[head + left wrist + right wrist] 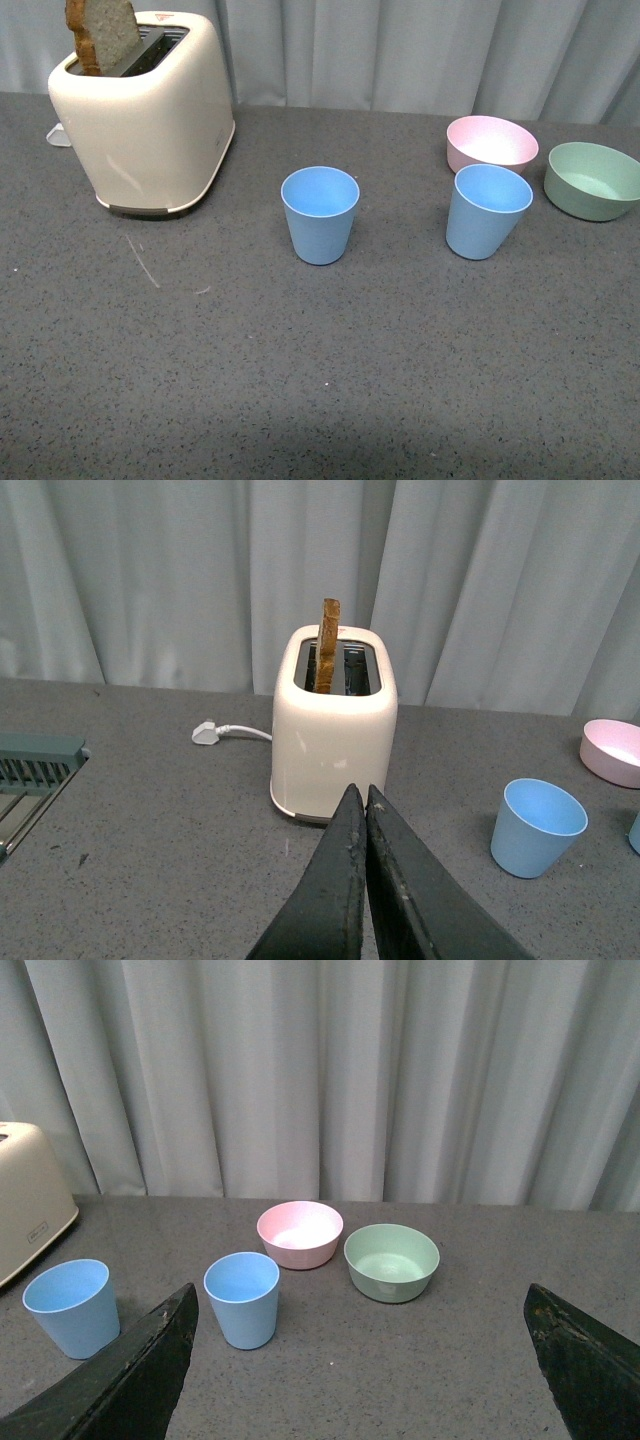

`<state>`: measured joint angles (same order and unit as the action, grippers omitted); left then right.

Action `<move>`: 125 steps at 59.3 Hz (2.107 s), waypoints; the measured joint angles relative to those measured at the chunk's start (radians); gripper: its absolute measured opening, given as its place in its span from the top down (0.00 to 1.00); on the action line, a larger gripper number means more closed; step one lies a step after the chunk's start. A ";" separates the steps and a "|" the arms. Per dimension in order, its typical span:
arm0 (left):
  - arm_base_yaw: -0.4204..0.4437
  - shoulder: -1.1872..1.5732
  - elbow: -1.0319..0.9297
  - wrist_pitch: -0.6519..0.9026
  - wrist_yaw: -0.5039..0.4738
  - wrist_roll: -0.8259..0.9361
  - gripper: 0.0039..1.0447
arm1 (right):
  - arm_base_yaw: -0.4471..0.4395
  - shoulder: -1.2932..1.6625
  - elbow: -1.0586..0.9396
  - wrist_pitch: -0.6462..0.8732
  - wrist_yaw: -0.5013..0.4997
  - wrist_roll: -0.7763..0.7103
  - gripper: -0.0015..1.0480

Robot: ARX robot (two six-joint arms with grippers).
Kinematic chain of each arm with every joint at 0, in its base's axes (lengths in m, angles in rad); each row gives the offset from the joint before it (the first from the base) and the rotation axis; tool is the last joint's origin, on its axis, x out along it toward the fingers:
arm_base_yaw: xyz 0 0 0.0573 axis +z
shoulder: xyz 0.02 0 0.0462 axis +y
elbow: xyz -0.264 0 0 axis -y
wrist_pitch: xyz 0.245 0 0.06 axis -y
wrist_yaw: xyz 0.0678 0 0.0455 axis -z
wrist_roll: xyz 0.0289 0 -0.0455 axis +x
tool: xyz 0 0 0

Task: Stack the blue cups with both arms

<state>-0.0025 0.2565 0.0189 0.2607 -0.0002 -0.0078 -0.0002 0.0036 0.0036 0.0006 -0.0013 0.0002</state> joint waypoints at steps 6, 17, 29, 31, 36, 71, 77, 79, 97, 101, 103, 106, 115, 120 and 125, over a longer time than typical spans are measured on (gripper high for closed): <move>0.000 -0.027 0.000 -0.027 0.000 0.000 0.97 | 0.000 0.000 0.000 0.000 0.000 0.000 0.09; 0.000 -0.072 0.000 -0.073 0.000 0.000 0.97 | 0.000 0.000 0.000 0.000 0.000 0.000 0.09; 0.000 -0.249 0.000 -0.256 0.001 0.000 0.97 | 0.000 0.000 0.000 0.000 0.000 0.000 0.09; 0.000 -0.251 0.000 -0.257 0.000 0.000 0.97 | 0.000 0.000 0.000 0.000 0.000 0.000 0.09; 0.000 -0.251 0.000 -0.258 0.000 0.000 0.97 | 0.000 0.000 0.000 0.000 0.000 0.000 0.09; 0.000 -0.252 0.000 -0.258 0.000 0.002 0.07 | -0.031 0.995 0.343 0.231 -0.090 -0.120 0.09; 0.000 -0.252 0.000 -0.258 0.000 0.002 0.06 | -0.008 1.235 0.497 0.159 -0.068 -0.045 0.09; 0.000 -0.252 0.000 -0.259 0.000 0.002 0.06 | -0.002 1.300 0.549 0.127 -0.061 -0.019 0.09; 0.000 -0.253 0.000 -0.259 0.000 0.002 0.06 | 0.064 1.747 0.967 -0.085 -0.046 0.213 0.09; 0.000 -0.252 0.000 -0.258 0.000 0.002 0.06 | 0.076 1.817 1.040 -0.118 -0.042 0.248 0.09; 0.000 -0.252 0.000 -0.259 0.000 0.002 0.06 | 0.082 1.858 1.082 -0.134 -0.034 0.268 0.09; 0.000 -0.252 0.000 -0.259 0.000 0.002 0.06 | 0.090 1.903 1.131 -0.158 -0.019 0.283 0.09; 0.000 -0.252 0.000 -0.259 0.000 0.002 0.06 | 0.102 2.004 1.238 -0.224 -0.018 0.327 0.09; 0.000 -0.252 0.000 -0.258 0.000 0.002 0.06 | 0.108 2.049 1.283 -0.254 -0.019 0.343 0.10; 0.000 -0.252 0.000 -0.259 0.000 0.002 0.06 | 0.113 2.087 1.316 -0.283 -0.015 0.352 0.19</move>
<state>-0.0025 0.0044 0.0193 0.0021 0.0002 -0.0055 0.1131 2.0903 1.3201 -0.2829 -0.0162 0.3523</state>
